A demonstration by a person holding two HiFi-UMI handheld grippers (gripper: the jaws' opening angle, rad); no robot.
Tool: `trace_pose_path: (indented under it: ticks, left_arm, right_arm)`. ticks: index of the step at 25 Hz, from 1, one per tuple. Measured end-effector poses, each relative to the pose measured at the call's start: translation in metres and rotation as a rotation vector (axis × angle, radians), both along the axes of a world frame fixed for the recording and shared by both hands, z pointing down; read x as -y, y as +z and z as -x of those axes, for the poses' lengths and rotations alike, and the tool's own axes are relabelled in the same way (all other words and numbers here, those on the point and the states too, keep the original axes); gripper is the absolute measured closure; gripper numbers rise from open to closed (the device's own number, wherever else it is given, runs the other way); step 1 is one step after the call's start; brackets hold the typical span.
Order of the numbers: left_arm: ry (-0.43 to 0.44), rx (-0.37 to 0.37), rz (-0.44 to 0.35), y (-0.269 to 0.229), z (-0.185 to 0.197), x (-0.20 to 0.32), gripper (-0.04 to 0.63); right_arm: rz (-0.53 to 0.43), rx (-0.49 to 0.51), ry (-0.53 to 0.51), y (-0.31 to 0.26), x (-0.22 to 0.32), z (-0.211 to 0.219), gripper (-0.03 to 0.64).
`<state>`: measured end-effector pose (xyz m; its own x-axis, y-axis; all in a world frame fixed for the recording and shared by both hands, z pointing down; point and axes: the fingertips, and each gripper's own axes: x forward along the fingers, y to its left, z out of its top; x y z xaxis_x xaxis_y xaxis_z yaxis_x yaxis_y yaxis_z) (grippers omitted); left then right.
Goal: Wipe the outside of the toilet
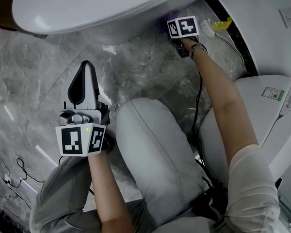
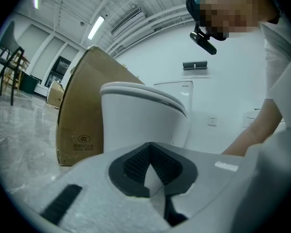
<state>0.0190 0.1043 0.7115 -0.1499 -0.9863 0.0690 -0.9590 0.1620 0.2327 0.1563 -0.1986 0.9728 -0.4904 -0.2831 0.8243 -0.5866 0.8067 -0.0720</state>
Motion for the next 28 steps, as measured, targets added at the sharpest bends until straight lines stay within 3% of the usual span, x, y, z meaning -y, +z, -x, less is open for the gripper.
trace_pose_path:
  ticks: [8, 11, 14, 18, 21, 23, 26, 28]
  left_arm:
    - [0.002, 0.175, 0.021, -0.041, 0.046, -0.006, 0.590]
    - [-0.004, 0.126, 0.015, -0.046, 0.071, -0.008, 0.591]
    - [-0.010, 0.068, 0.086, -0.032, 0.092, -0.011, 0.591]
    - [0.074, 0.082, 0.234, -0.020, 0.084, -0.033, 0.590]
    - [0.135, 0.024, 0.265, -0.032, 0.071, -0.063, 0.591]
    - [0.216, 0.057, 0.290, -0.036, 0.061, -0.082, 0.591]
    - [0.289, 0.123, 0.321, -0.028, 0.055, -0.104, 0.591]
    - [0.213, 0.051, 0.253, -0.029, 0.067, -0.113, 0.591]
  right_arm:
    - [0.047, 0.026, -0.036, 0.003, -0.053, 0.022, 0.488]
    - [0.057, 0.028, -0.029, 0.005, -0.071, 0.034, 0.488]
    - [0.086, 0.049, 0.010, 0.004, -0.097, 0.049, 0.489]
    - [0.096, 0.059, -0.023, 0.004, -0.128, 0.067, 0.488]
    - [0.099, 0.067, -0.027, 0.003, -0.145, 0.080, 0.488]
    - [0.131, 0.081, -0.030, 0.002, -0.163, 0.092, 0.488]
    - [0.180, 0.119, -0.137, -0.006, -0.205, 0.121, 0.488]
    - [0.188, 0.178, -0.230, -0.022, -0.230, 0.149, 0.489]
